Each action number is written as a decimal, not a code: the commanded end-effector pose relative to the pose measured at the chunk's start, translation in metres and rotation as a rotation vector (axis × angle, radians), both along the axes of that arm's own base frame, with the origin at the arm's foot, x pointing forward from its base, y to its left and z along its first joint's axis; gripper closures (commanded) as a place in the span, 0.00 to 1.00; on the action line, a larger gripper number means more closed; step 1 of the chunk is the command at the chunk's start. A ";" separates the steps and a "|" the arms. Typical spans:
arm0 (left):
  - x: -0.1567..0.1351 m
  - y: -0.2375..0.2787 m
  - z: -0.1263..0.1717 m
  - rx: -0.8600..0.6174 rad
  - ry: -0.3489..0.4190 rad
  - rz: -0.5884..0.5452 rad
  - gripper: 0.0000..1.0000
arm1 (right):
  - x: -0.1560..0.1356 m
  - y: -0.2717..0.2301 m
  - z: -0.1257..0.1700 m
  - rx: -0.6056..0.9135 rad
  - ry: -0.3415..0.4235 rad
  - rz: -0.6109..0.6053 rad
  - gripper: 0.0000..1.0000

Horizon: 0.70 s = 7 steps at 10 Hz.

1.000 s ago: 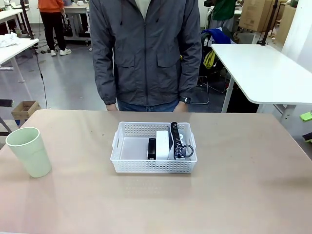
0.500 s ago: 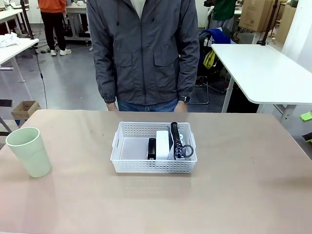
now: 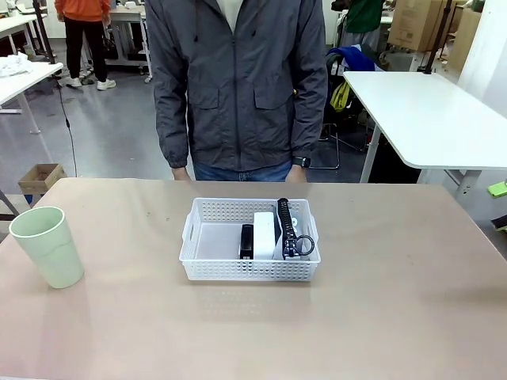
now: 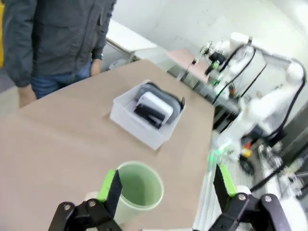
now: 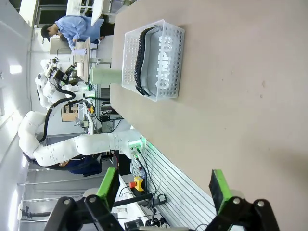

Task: Efficiently arrange items inside the basket to fit them all.
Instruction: Pick up the Reusable plastic cup and place it inside the Organizing basket.

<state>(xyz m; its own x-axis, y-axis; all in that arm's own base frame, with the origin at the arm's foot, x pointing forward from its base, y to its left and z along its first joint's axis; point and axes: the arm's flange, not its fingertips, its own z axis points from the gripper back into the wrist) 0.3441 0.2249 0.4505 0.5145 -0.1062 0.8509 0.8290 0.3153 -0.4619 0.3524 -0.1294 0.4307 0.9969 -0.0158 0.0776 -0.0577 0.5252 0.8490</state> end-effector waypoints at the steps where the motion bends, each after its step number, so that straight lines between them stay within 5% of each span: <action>1: -0.029 0.017 -0.031 0.065 -0.246 -0.037 0.00 | -0.003 -0.004 0.003 -0.007 0.003 0.013 0.00; 3: -0.045 0.019 -0.072 0.164 -0.409 -0.095 0.00 | -0.003 -0.004 0.003 -0.007 0.003 0.013 0.00; 7: -0.035 -0.026 -0.127 0.319 -0.512 -0.170 0.00 | -0.003 -0.004 0.003 -0.007 0.003 0.013 0.00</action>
